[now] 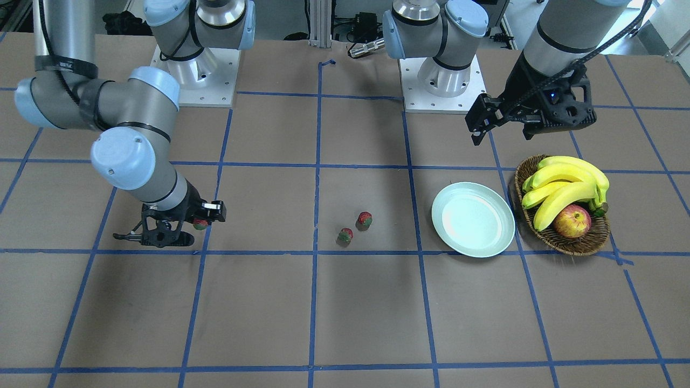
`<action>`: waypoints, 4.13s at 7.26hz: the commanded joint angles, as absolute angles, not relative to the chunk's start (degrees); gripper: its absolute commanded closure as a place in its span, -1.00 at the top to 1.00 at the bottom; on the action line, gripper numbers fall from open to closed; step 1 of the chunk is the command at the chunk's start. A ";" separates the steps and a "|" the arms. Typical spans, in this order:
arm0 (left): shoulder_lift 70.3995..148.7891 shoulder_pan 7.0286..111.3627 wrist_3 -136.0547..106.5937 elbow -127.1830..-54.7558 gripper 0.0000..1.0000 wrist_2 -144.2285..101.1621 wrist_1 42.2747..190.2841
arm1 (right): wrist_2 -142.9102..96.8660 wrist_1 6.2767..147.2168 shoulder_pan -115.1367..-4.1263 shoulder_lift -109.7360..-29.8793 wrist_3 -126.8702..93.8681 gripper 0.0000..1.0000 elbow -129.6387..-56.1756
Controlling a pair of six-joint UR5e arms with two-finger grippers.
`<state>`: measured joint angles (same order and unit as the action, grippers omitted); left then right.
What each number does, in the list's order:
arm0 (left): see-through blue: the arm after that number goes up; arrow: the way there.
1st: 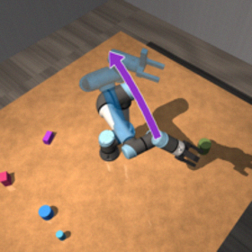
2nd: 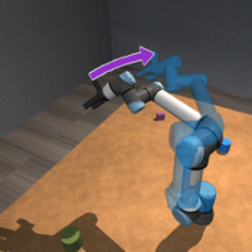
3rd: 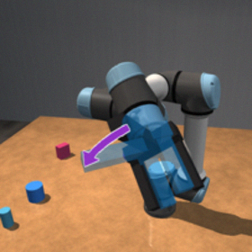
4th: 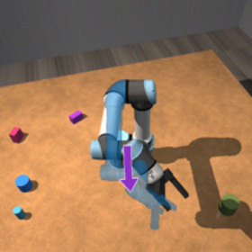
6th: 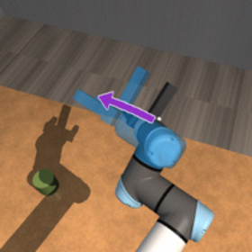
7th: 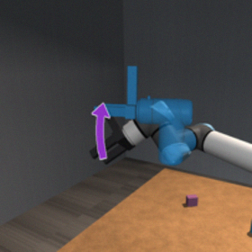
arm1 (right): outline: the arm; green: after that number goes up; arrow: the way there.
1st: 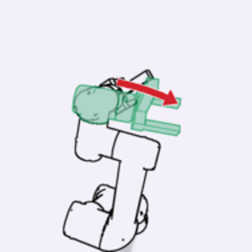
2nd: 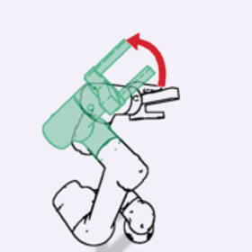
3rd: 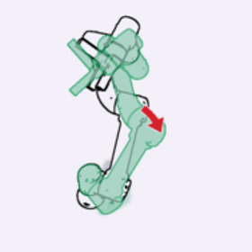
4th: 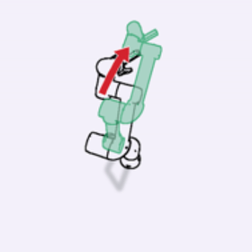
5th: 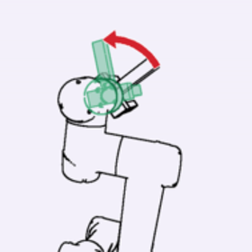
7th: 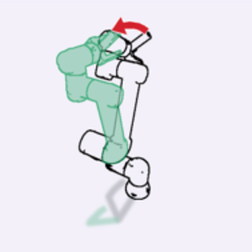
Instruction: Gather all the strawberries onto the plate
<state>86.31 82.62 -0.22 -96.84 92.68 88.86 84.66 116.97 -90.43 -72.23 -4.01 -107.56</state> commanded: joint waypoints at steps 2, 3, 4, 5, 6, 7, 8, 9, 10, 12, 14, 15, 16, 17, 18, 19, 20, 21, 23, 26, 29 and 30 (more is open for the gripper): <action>86.75 82.62 -0.09 -99.49 1.00 92.46 84.48 | 78.69 121.10 -104.30 -65.50 -28.25 -1.00 -100.74; 86.84 82.53 -0.17 -99.41 1.00 92.63 84.38 | 74.66 122.16 -104.85 -65.22 -29.61 -1.00 -100.64; 86.84 82.53 -0.18 -99.40 1.00 92.81 84.29 | 72.18 124.17 -106.33 -64.61 -31.79 -1.00 -100.72; 86.84 82.53 -0.26 -99.32 1.00 92.73 84.20 | 70.59 127.23 -108.87 -62.95 -34.60 -0.98 -100.46; 87.01 82.53 -0.18 -99.40 1.00 92.81 84.11 | 70.49 129.18 -109.85 -61.71 -35.76 -0.88 -100.37; 87.19 82.53 -0.18 -99.40 1.00 92.81 84.11 | 68.84 129.46 -110.99 -61.35 -35.86 -0.88 -100.55; 87.19 82.53 -0.18 -99.23 1.00 92.81 84.02 | 68.64 129.46 -111.53 -60.83 -35.95 -0.67 -100.72; 87.01 82.53 -0.18 -99.32 1.00 92.90 84.11 | 68.47 129.38 -111.88 -60.73 -35.95 -0.51 -100.81; 87.01 82.53 -0.18 -99.40 1.00 92.81 84.11 | 66.03 129.46 -112.06 -60.30 -35.95 -0.32 -100.81; 87.10 82.53 -0.18 -99.40 1.00 92.90 84.11 | 65.56 129.38 -111.97 -60.20 -36.03 0.41 -100.81; 87.10 82.53 -0.18 -99.40 1.00 92.90 84.11 | 66.35 129.20 -111.97 -60.82 -36.04 1.00 -100.29; 87.19 82.62 -0.18 -99.49 1.00 92.81 84.11 | 68.36 128.94 -111.89 -62.56 -35.95 1.00 -99.76; 87.19 82.53 -0.18 -99.49 1.00 92.81 84.11 | 77.08 127.28 -111.28 -65.97 -33.68 1.00 -99.93; 87.45 82.53 -0.35 -99.41 1.00 92.55 84.02 | 82.04 121.44 -109.70 -69.92 -32.01 1.00 -99.41; 87.63 82.44 -0.26 -99.32 1.00 92.55 84.28 | 83.13 115.55 -106.38 -72.48 -29.47 1.00 -96.79; 87.63 82.27 -0.35 -99.14 1.00 93.07 84.64 | 88.37 108.61 -103.13 -74.95 -20.22 1.00 -92.07; 87.02 82.18 -0.18 -98.79 1.00 93.25 84.99 | 89.20 100.98 -100.83 -76.54 -13.69 1.00 -86.89; 87.62 82.09 0.52 -98.70 1.00 93.25 84.99 | 89.56 92.81 -98.90 -77.86 -12.32 1.00 -82.40; 89.46 83.22 0.62 -99.14 1.00 92.64 84.12 | 88.86 88.60 -96.08 -80.93 -6.26 1.00 -78.58; 95.08 90.32 -0.44 -99.32 1.00 90.10 74.20 | 89.21 88.42 -95.80 -82.00 -6.33 1.00 -79.71; 101.06 96.06 -0.18 -99.84 1.00 87.82 66.57 | 88.86 89.12 -92.22 -82.87 -5.28 1.00 -79.98; 102.90 97.28 -0.18 -100.45 1.00 85.11 62.97 | 88.77 88.95 -91.24 -83.40 -4.14 1.00 -80.07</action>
